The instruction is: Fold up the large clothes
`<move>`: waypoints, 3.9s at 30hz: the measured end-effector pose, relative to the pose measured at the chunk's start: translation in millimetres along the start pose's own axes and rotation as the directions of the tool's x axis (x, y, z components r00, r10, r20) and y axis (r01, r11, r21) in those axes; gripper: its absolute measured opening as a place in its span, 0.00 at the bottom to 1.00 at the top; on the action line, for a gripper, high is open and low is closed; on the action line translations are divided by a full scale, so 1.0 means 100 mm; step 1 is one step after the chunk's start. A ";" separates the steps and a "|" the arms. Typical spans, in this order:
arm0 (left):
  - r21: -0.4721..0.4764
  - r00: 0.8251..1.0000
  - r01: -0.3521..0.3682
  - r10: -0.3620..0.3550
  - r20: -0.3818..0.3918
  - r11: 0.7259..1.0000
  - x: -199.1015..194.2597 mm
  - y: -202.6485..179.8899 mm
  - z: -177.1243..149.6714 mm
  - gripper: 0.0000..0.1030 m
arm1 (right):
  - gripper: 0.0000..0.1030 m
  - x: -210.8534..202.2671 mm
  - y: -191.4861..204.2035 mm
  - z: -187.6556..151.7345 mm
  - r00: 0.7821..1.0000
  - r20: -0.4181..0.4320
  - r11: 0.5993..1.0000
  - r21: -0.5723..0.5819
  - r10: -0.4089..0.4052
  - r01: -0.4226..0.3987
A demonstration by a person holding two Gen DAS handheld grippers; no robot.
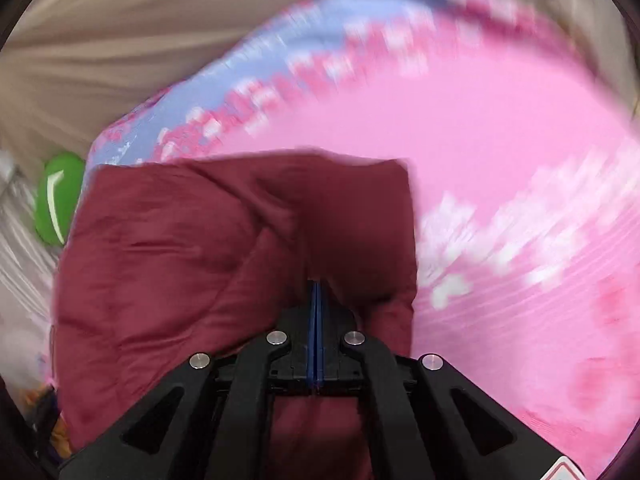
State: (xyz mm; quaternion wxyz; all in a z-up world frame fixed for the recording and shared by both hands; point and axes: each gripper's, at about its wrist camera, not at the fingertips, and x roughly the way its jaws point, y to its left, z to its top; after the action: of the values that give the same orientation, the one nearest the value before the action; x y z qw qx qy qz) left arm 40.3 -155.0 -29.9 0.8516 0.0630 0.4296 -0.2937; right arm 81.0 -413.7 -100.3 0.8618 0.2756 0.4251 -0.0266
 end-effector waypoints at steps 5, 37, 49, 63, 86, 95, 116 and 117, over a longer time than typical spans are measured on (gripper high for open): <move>-0.014 0.999 -0.002 0.002 -0.034 1.000 0.01 0.02 0.07 0.94 | 0.02 -0.60 0.14 -0.08 0.990 0.136 1.000 -0.002 -0.018 0.019; 0.056 0.996 -0.079 0.081 -0.035 0.995 -0.12 -0.22 -0.14 0.96 | 0.00 -1.08 0.62 -1.75 0.998 -0.009 0.990 -0.121 0.067 -0.067; 0.109 0.998 -0.056 0.058 -0.018 0.992 -0.22 -0.32 -0.18 0.96 | 0.48 -1.18 0.38 -0.25 0.975 0.223 0.997 -0.070 0.000 0.016; 0.107 0.998 -0.067 0.068 -0.009 0.992 -0.01 -0.28 -0.11 0.96 | 0.03 -0.46 0.27 0.11 0.989 0.130 0.994 -0.068 -0.077 0.086; -0.072 0.997 0.039 -0.044 -0.064 0.997 0.04 0.17 0.10 0.96 | 0.00 -0.96 0.28 -1.33 0.995 0.090 0.994 -0.101 -0.041 0.050; -0.261 0.990 0.127 -0.137 -0.021 0.957 -0.17 0.65 0.24 0.96 | 0.30 -1.35 0.25 -1.16 0.985 0.163 0.998 -0.030 0.054 -0.050; -0.479 0.918 0.309 -0.390 -0.077 0.822 0.62 0.96 0.45 0.96 | 0.70 -0.73 -0.30 -0.96 0.964 0.032 0.935 0.238 0.262 -0.262; -0.485 0.910 0.322 -0.408 -0.079 0.813 0.66 0.95 0.45 0.96 | 0.70 -0.71 -0.31 -0.96 0.961 0.031 0.930 0.245 0.276 -0.275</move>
State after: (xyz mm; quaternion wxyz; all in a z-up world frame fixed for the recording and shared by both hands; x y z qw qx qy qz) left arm 154.2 -122.9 -66.5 0.7270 -0.1989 0.5656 -0.3347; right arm -41.9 -405.4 -108.2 0.8150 0.4376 0.3774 0.0426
